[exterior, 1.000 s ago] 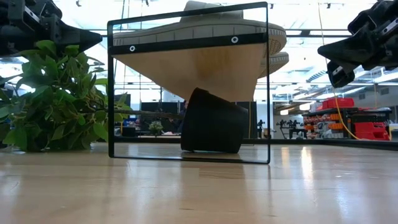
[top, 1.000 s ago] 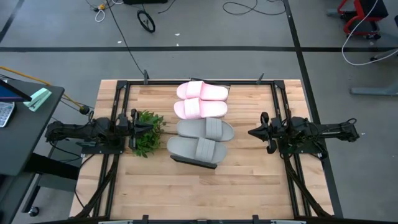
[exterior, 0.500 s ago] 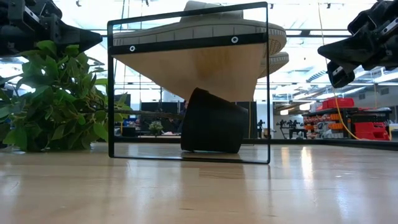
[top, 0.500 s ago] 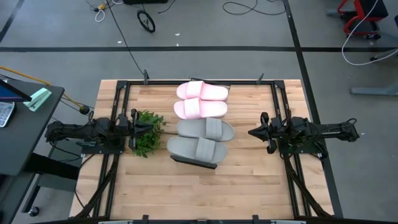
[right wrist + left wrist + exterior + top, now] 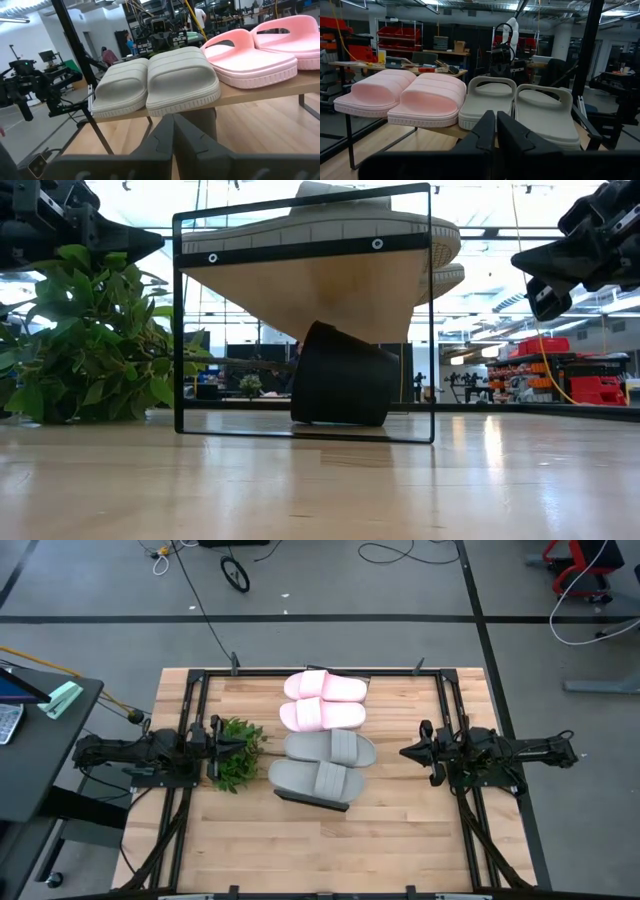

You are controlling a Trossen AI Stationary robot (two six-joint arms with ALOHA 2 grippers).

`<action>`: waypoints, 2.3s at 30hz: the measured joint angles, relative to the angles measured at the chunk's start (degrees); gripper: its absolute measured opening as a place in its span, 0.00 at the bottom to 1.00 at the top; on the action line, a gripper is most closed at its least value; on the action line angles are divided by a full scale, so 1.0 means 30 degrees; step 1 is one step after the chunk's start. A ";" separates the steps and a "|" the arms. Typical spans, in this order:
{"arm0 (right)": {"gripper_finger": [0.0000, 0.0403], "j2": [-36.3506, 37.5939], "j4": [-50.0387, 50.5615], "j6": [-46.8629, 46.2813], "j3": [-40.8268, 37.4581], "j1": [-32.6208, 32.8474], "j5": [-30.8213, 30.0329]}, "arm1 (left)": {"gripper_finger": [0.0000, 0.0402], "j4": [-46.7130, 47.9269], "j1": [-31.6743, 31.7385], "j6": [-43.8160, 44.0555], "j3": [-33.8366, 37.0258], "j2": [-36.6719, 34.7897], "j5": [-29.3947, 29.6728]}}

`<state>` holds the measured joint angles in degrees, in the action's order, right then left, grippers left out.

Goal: Pick and place slides into the shelf
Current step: Return to Home Position

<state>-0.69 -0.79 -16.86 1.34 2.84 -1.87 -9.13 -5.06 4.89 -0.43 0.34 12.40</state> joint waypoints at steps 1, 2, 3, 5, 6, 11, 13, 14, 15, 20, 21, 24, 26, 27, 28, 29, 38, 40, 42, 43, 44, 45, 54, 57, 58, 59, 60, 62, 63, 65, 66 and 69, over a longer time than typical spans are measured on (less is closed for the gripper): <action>0.03 0.0000 -0.0026 0.0006 0.0000 -0.0003 0.0007 | 0.06 0.0000 0.0000 0.0006 0.0000 0.0000 0.0001; 0.03 0.0000 -0.0060 0.0006 0.0001 0.0004 0.0021 | 0.07 0.0000 0.0000 0.0003 0.0000 0.0000 -0.0003; 0.03 0.0000 -0.0064 0.0006 0.0022 0.0000 0.0028 | 0.07 0.0000 0.0000 -0.0015 0.0000 0.0000 -0.0007; 0.03 0.0000 -0.0111 0.0006 0.0029 0.0004 0.0035 | 0.08 0.0000 0.0000 -0.0004 0.0000 0.0007 -0.0004; 0.03 0.0000 -0.0111 0.0006 0.0029 -0.0002 0.0042 | 0.09 0.0000 0.0000 0.0003 0.0000 0.0003 -0.0003; 0.03 0.0000 -0.0122 0.0006 0.0036 0.0000 0.0079 | 0.08 0.0000 0.0000 -0.0001 0.0000 0.0004 0.0001; 0.04 0.0000 -0.0126 0.0006 0.0036 0.0004 0.0087 | 0.08 0.0000 0.0000 -0.0001 0.0000 0.0001 -0.0006; 0.04 0.0000 -0.0133 0.0006 0.0036 0.0004 0.0087 | 0.07 0.0000 0.0000 -0.0011 0.0000 0.0002 0.0001; 0.04 0.0000 -0.0133 0.0006 0.0044 0.0003 0.0087 | 0.07 0.0000 0.0000 -0.0010 0.0000 0.0002 -0.0001; 0.03 0.0000 -0.0170 0.0009 0.0066 0.0004 0.0083 | 0.05 0.0000 0.0000 -0.0014 0.0000 0.0005 0.0001; 0.03 0.0000 -0.0170 0.0008 0.0066 0.0001 0.0087 | 0.05 0.0000 0.0000 -0.0006 0.0000 0.0000 0.0001; 0.04 0.0000 -0.0170 0.0010 0.0066 0.0000 0.0083 | 0.05 0.0000 0.0000 -0.0008 0.0000 0.0007 0.0001; 0.04 0.0000 -0.0177 0.0013 0.0066 0.0004 0.0086 | 0.05 0.0000 0.0000 -0.0002 0.0000 0.0001 0.0001; 0.04 0.0000 -0.0176 0.0013 0.0066 0.0003 0.0087 | 0.06 0.0000 0.0000 0.0006 0.0000 0.0000 -0.0002; 0.04 0.0000 -0.0175 0.0011 0.0066 0.0001 0.0087 | 0.06 0.0000 0.0000 0.0006 0.0000 0.0000 0.0001; 0.04 0.0000 -0.0177 0.0013 0.0066 0.0004 0.0087 | 0.07 0.0000 0.0000 -0.0007 0.0000 0.0005 -0.0005; 0.04 0.0000 -0.0177 0.0013 0.0066 -0.0002 0.0081 | 0.09 0.0000 0.0000 0.0002 0.0000 0.0007 0.0001; 0.04 0.0000 -0.0177 0.0013 0.0066 -0.0003 0.0087 | 0.08 0.0000 0.0000 -0.0009 0.0000 0.0004 -0.0003; 0.04 0.0000 -0.0177 0.0013 0.0073 0.0000 0.0087 | 0.07 0.0000 0.0000 0.0006 0.0000 0.0006 0.0000; 0.04 0.0000 -0.0177 0.0013 0.0073 0.0004 0.0087 | 0.07 0.0000 0.0000 -0.0002 0.0000 0.0007 -0.0007; 0.04 0.0000 -0.0177 0.0013 0.0073 0.0001 0.0087 | 0.06 0.0000 0.0000 -0.0009 0.0000 0.0007 -0.0007; 0.04 0.0000 -0.0177 0.0013 0.0073 0.0002 0.0085 | 0.06 0.0000 0.0000 -0.0009 0.0000 0.0004 -0.0003; 0.03 0.0000 -0.0177 0.0013 0.0073 -0.0004 0.0087 | 0.05 0.0000 0.0000 -0.0016 0.0000 0.0000 -0.0006; 0.03 0.0000 -0.0177 0.0013 0.0073 0.0001 0.0087 | 0.07 0.0000 0.0000 0.0004 0.0000 0.0003 -0.0002; 0.03 0.0000 -0.0177 0.0013 0.0073 0.0004 0.0087 | 0.07 0.0000 0.0000 0.0006 0.0000 0.0002 -0.0007; 0.03 0.0000 -0.0177 0.0013 0.0073 0.0004 0.0087 | 0.08 0.0000 0.0000 -0.0011 0.0002 0.0005 -0.0005; 0.03 0.0000 -0.0177 0.0013 0.0073 0.0004 0.0083 | 0.08 0.0000 0.0000 -0.0013 0.0000 0.0000 0.0001; 0.03 0.0000 -0.0177 0.0013 0.0073 0.0004 0.0087 | 0.09 0.0000 0.0000 -0.0001 0.0005 0.0001 -0.0002; 0.03 0.0000 -0.0177 0.0013 0.0073 0.0001 0.0082 | 0.09 0.0000 0.0000 -0.0001 0.0003 0.0005 -0.0004; 0.03 0.0000 -0.0177 0.0013 0.0073 0.0000 0.0085 | 0.09 0.0000 0.0000 -0.0015 0.0000 0.0000 -0.0005; 0.03 0.0000 -0.0177 0.0013 0.0073 -0.0001 0.0087 | 0.09 0.0000 0.0000 -0.0008 0.0000 0.0000 -0.0006; 0.03 0.0000 -0.0177 0.0013 0.0073 0.0004 0.0087 | 0.07 0.0000 0.0000 -0.0007 0.0001 0.0001 -0.0005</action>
<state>-0.69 -1.32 -16.82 1.56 2.85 -1.61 -9.13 -5.06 4.87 -0.42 0.34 12.39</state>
